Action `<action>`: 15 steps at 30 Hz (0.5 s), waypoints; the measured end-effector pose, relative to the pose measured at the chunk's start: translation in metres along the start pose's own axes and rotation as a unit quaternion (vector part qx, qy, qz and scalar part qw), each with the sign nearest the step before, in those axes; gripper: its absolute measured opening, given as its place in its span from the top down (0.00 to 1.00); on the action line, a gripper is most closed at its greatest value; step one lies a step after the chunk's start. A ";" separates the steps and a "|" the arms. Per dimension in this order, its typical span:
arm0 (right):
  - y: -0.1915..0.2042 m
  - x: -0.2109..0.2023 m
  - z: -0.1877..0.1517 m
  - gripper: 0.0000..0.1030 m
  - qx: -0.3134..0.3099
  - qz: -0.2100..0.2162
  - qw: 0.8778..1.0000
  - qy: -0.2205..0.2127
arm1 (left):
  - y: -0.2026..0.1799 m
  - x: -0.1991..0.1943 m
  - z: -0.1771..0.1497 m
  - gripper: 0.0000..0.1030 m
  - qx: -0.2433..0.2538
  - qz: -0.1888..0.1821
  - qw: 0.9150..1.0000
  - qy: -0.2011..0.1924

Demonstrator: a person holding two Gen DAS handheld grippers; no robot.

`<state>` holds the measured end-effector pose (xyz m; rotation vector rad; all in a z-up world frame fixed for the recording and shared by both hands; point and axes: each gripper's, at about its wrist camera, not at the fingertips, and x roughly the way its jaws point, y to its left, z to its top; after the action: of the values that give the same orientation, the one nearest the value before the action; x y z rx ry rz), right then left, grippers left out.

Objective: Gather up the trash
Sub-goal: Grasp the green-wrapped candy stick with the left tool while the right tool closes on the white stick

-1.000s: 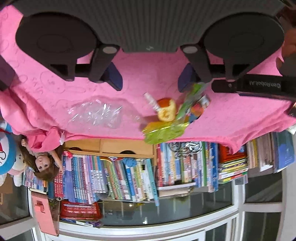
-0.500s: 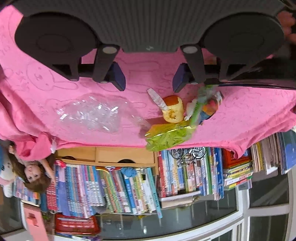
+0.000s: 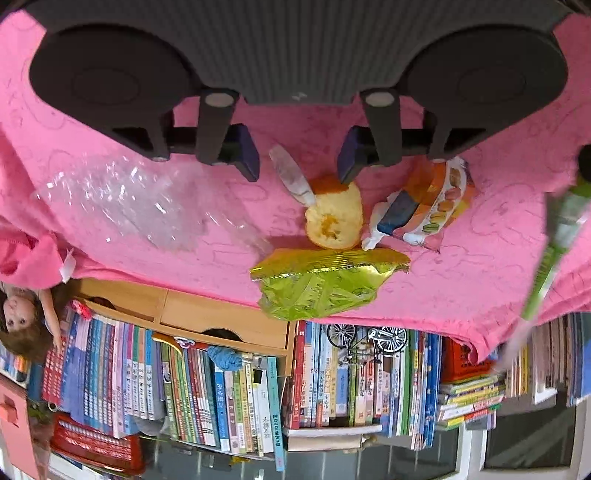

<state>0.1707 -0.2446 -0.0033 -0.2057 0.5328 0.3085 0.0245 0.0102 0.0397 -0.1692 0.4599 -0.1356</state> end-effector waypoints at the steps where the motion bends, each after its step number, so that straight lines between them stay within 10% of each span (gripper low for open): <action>1: 0.001 0.004 0.001 0.61 -0.004 -0.006 1.000 0.005 | 0.001 -0.001 0.000 0.78 0.001 0.000 1.000 0.001; 5: 0.001 0.009 0.000 0.83 -0.001 -0.019 1.000 0.014 | 0.004 -0.005 -0.003 0.78 0.002 0.001 1.000 0.003; 15: 0.000 -0.046 -0.017 0.84 0.030 0.010 0.999 -0.017 | 0.005 -0.024 -0.012 0.78 0.001 0.001 1.000 -0.001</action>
<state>0.1245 -0.2600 0.0065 -0.1380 0.5094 0.3140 -0.0021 0.0176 0.0383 -0.1675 0.4582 -0.1334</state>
